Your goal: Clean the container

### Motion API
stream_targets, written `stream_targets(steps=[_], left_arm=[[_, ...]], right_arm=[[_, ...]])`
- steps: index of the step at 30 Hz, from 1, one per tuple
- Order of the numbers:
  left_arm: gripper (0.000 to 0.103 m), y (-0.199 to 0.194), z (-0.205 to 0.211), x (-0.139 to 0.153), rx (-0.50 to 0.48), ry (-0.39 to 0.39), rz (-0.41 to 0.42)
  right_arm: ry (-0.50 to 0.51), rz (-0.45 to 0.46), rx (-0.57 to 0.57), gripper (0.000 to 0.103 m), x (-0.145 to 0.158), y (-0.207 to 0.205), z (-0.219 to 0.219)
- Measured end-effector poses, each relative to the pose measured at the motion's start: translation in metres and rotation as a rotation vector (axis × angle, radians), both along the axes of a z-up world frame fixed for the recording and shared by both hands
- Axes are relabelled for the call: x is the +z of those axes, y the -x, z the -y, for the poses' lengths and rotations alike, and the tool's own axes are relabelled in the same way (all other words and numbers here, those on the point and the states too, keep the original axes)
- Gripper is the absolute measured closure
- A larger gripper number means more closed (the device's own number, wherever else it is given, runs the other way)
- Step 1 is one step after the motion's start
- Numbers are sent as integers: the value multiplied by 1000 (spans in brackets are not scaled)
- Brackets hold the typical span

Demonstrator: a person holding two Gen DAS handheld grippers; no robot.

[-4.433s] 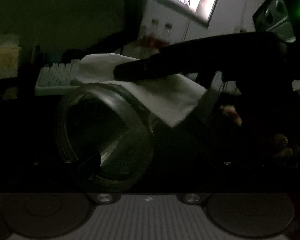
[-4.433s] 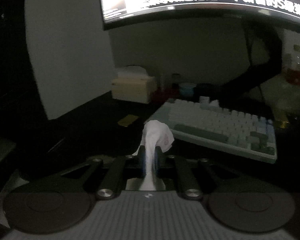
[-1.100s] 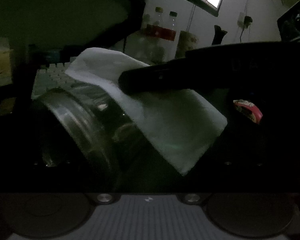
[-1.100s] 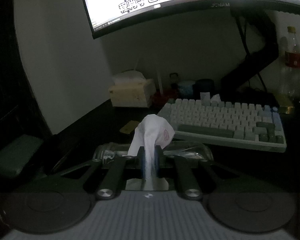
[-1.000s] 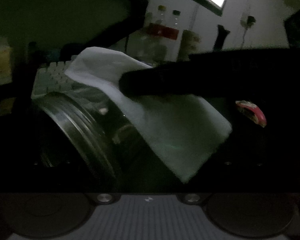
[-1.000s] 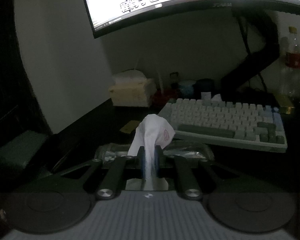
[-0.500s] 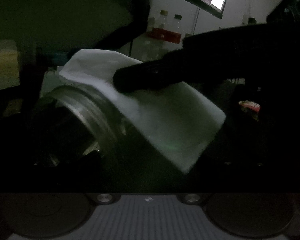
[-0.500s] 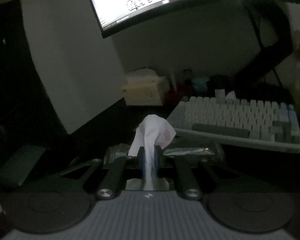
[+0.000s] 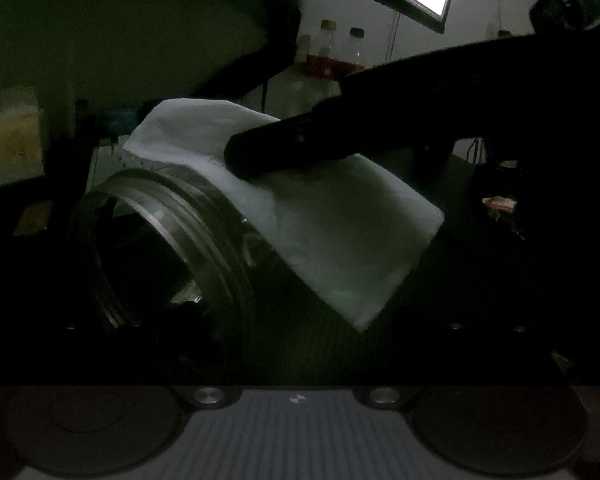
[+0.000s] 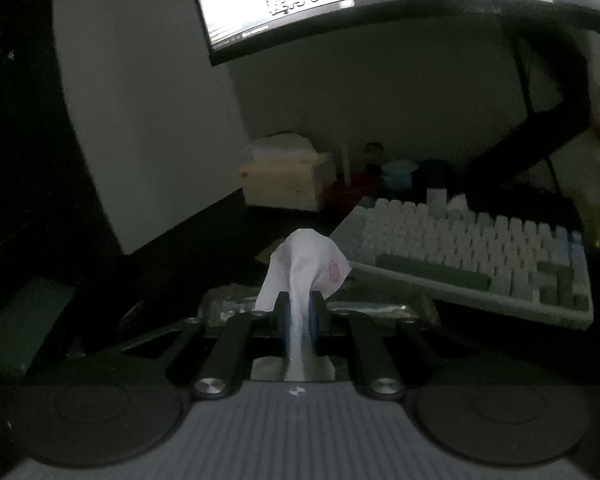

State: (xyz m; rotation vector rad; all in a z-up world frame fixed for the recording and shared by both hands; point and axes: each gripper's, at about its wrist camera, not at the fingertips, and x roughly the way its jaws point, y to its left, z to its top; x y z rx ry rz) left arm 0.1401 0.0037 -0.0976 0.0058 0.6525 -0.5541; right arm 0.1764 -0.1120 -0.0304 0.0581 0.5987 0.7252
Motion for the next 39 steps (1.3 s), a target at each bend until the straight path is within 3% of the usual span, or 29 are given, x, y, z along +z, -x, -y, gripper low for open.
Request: stream_targets(steps=[2,6,9,12,16,19,24,30,35,37,38,39], left_arm=[[0,1,-3,0,2,19,-1],[0,-2,-3,1,22,63,-9],[0,-1,1,2,22,48,-9],[0,4,2,3,11,43,-10],[0,7,2,4,29,36,-8],[0,11,5,4,16,-1,0],[0,6,-4,6,7,39,-12],[0,-9,-9,6,35,23,-25],[0,-14,-8,8,41,39,-26],[12,-15,-10,8,15,75,-18],[32,-14,-10,10,4,82,-6],[38,-11,-7,11,-5,73,9]], right_arm=[[-11,14,-9,91,-4,-9,6],[-81,-57,-60,92,-7,-22,15],[-131,-52,65,92,-6,-10,9],[-115,-31,93,92,-6,-4,11],[-3,-12,-129,90,-11,-24,27],[-75,-95,-120,91,-8,-27,32],[-63,-27,26,91,-5,5,-1],[26,-21,-121,91,-7,-10,4],[-28,-49,-177,92,-8,-10,25],[-29,-30,-193,92,-5,-5,29],[-24,-16,-195,92,-4,-2,29],[-26,-7,-191,93,-2,0,30]])
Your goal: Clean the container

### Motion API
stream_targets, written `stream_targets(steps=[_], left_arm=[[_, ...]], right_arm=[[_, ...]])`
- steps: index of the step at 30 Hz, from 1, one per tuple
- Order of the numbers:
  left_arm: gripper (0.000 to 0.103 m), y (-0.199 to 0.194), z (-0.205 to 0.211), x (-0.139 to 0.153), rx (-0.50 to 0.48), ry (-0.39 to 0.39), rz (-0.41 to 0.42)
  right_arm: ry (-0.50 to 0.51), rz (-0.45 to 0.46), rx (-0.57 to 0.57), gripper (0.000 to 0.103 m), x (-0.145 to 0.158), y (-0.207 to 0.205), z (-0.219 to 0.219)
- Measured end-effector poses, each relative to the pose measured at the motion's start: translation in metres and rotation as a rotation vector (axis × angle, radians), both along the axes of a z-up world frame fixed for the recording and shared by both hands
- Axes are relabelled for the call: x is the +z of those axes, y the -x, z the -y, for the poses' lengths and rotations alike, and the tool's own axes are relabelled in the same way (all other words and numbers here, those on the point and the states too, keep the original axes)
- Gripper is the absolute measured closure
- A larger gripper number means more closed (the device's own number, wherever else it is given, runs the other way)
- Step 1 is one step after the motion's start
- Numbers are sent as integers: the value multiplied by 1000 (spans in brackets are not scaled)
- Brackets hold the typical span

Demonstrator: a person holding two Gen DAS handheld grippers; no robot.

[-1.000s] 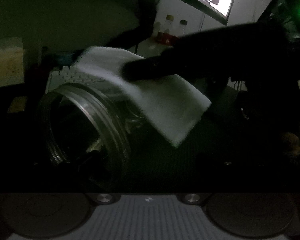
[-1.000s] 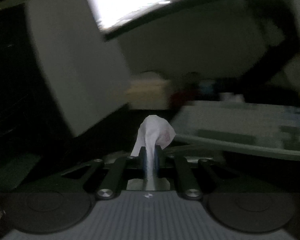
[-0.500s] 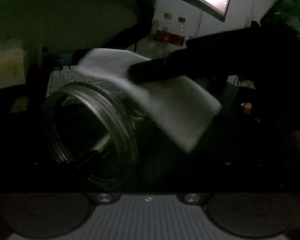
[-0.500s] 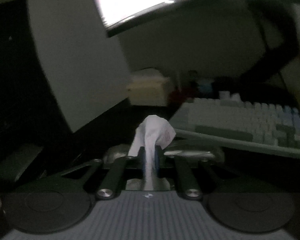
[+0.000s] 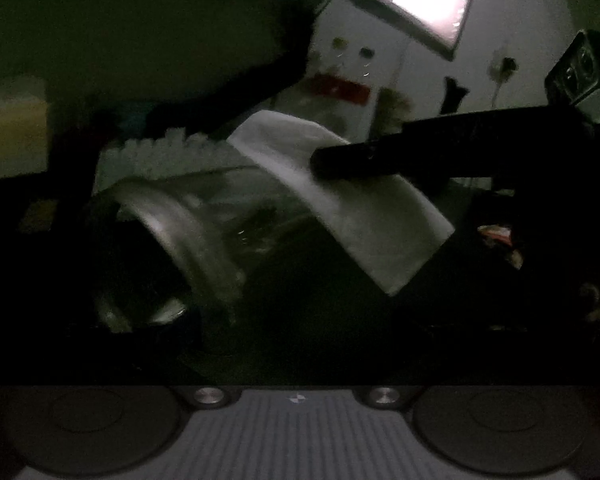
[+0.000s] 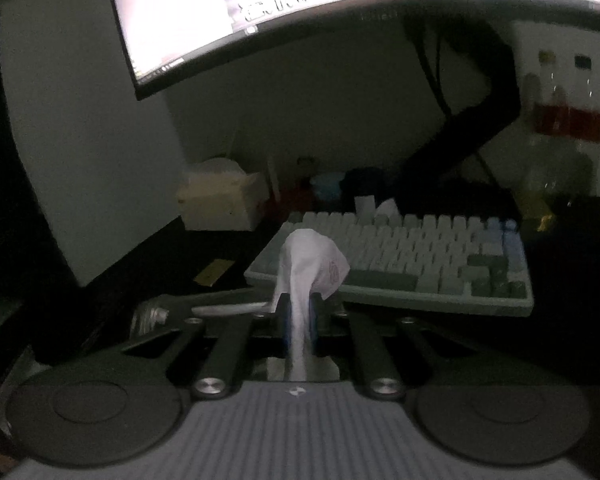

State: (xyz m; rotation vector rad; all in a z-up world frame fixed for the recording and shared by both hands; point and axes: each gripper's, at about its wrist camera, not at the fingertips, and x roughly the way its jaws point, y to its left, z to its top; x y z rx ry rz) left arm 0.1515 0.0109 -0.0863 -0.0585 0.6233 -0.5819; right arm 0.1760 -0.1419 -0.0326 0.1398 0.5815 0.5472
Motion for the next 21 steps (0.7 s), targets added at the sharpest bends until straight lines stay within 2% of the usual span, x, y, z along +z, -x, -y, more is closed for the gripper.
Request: stream_targets(steps=[1,5,8,12,14,16,17,18,20,21], left_arm=[[43,2,2,1,-9,-7,18],[83,5,8,0,-67,45,32],[85,9,12,-1,-138,112,34],[90,19,18,2,-361,226,-27],[90,24,22,2,-414,234,-57],[89,29,30,2,-407,182,-66],[82,31,34,0,-383,143,-59],[70,34,38,-2,-358,103,-52],[60,39,46,-9,-313,30,-29],[58,42,47,-11,-308,23,-5]], right_arm=[[-1,9,4,93,1,2,0],[-8,36,15,93,8,14,10],[-16,36,23,93,9,25,19],[-36,20,56,93,10,42,31],[-41,21,78,93,11,52,34],[-38,27,103,93,12,61,33],[-33,27,120,93,12,64,31],[-31,23,132,93,11,66,29],[-25,20,147,93,7,69,24],[-20,21,150,93,4,70,21]])
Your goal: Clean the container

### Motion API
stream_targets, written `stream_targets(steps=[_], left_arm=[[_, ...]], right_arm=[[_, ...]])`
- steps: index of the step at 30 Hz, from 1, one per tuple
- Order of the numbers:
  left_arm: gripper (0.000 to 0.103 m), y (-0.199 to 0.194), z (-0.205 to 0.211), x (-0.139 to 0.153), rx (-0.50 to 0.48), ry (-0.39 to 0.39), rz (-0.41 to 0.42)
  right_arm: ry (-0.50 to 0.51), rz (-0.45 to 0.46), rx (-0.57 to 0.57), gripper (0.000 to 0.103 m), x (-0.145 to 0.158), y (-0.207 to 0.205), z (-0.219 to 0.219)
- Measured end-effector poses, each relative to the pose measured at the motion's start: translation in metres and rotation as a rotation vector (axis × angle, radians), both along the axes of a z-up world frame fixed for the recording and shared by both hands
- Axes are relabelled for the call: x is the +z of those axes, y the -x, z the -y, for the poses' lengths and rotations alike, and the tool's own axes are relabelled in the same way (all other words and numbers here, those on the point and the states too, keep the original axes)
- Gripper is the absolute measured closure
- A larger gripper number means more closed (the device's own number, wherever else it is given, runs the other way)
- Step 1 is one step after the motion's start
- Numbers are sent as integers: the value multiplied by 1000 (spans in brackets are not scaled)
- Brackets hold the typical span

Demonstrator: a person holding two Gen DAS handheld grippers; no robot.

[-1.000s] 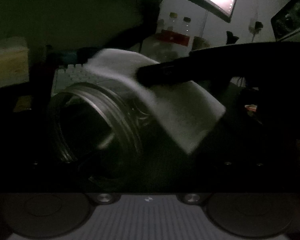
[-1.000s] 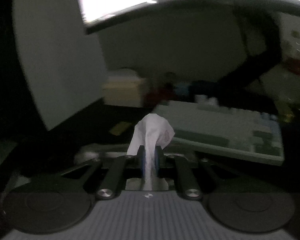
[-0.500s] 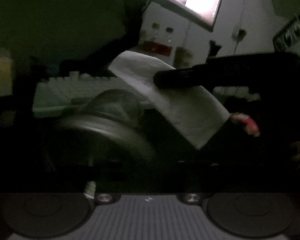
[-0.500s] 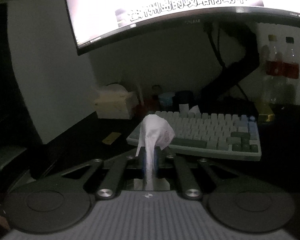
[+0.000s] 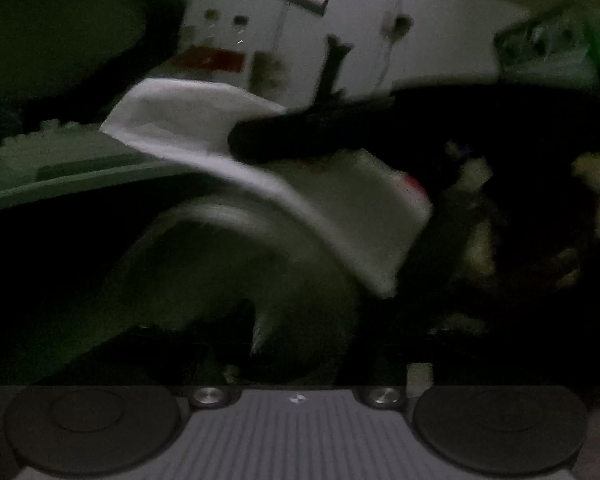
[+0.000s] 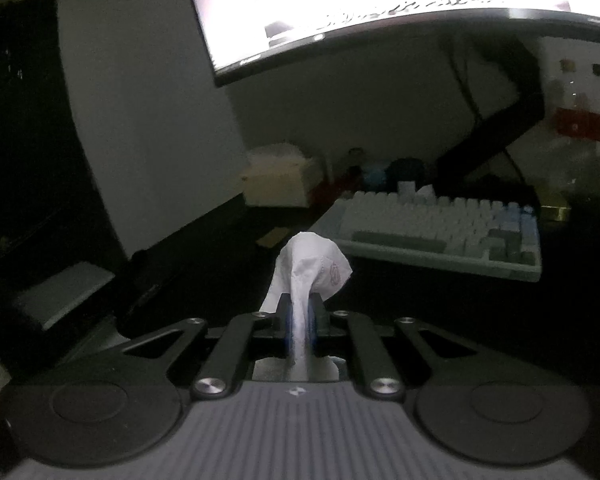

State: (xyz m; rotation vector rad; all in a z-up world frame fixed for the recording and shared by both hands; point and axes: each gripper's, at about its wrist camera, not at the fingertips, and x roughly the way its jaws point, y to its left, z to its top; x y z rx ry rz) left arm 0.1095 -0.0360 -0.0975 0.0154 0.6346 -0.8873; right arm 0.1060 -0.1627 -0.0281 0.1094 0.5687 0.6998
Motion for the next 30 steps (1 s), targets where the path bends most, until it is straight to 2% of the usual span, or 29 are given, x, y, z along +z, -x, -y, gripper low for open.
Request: stream_targets(steps=[2,4,6,10,12,15,18,20,23,25,27,30], left_arm=[[54,4,2,-3,1,-1,26],[42,5,5,-3,15,-18,54],[23,8,10,-4,30,-26,95],[13,15,21,-6,23,-55,132],[2,17,24,-5,41,-81,145],[0,19,27,-3,95,-125,164],[0,12,21,1,134,-115,140],[0,6,18,4,143,-83,112],[0,1,15,5,124,-46,82],[0,0,13,5,122,-40,81],[0,0,12,4,119,-31,75],[0,-1,14,4,116,-33,79]], right_arm=[[10,27,-28,93,-5,3,-4],[19,57,-62,93,-9,5,-6],[-4,75,-107,93,-14,8,-4],[10,104,-166,93,-19,6,1],[32,106,-194,93,-19,0,4],[62,70,-303,91,-19,-14,14],[45,54,-342,90,-18,-14,16],[20,61,-302,90,-16,-8,8],[-21,68,-177,90,-11,1,-3],[-3,70,-183,90,-9,1,-3],[4,60,-246,90,-13,-4,7],[49,32,-414,89,-18,-14,19]])
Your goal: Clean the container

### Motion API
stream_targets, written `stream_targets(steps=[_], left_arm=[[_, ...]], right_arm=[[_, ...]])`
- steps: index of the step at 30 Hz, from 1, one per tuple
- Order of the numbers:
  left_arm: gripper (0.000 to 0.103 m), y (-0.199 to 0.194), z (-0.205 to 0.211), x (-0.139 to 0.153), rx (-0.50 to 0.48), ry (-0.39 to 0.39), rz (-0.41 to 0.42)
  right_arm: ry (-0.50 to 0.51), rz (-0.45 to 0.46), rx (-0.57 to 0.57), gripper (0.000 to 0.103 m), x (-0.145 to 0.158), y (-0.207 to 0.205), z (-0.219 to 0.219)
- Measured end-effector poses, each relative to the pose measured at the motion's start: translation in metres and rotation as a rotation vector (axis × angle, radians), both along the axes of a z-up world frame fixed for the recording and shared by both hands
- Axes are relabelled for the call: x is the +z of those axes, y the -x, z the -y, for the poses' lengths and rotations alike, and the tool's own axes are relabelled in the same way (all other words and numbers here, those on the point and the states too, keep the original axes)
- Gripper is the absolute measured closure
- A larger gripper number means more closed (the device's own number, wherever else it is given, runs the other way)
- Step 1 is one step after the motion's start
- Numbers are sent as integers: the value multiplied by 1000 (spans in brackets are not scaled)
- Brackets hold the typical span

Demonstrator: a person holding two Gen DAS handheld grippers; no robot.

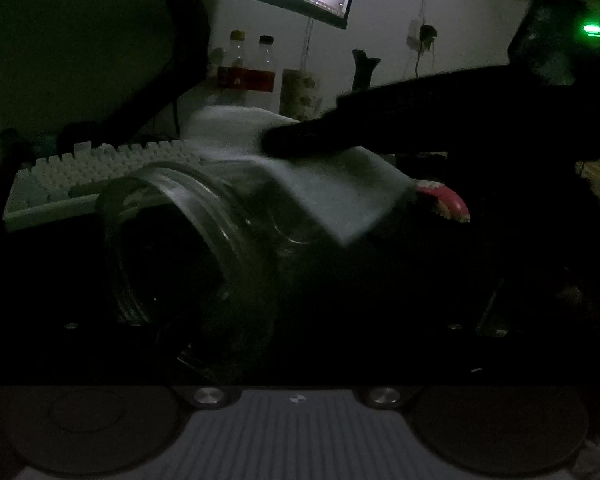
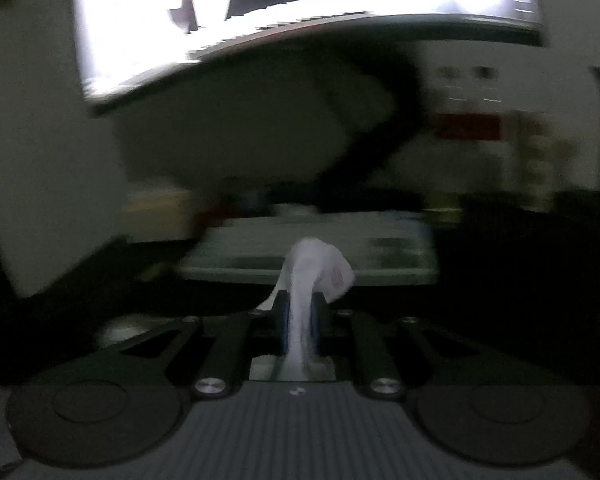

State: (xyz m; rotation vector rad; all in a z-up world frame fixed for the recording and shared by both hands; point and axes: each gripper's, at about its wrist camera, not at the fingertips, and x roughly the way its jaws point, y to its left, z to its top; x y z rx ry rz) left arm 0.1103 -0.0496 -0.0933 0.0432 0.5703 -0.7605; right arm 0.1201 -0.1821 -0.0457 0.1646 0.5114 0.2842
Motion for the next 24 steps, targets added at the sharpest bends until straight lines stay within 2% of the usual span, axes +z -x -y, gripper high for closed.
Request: stream_targets(steps=[2,6,7,8,12,13,16,18,23,24], left_arm=[[0,0,1,0,0,3,-1],[0,0,-4,0,0,35,-20],[0,-1,-6,0,0,46,-27],[0,-1,-7,0,0,56,-33],[0,0,-7,0,-4,52,-28],[0,1,-6,0,-4,46,-23],[0,2,-3,0,-5,28,-13],[0,4,-1,0,-5,13,-3],[0,4,2,0,-3,-11,11],[0,4,2,0,-3,-8,9]], right_arm=[[-38,-15,9,90,2,3,-1],[-62,30,259,90,8,21,-28],[-59,34,288,90,8,22,-32],[-42,39,276,90,8,22,-33],[22,25,78,90,2,8,-16],[21,13,34,88,0,3,-12],[-25,-8,12,88,-1,3,-3],[-38,13,108,88,3,12,-13],[-66,33,261,89,8,27,-28],[-57,34,243,89,7,26,-26]])
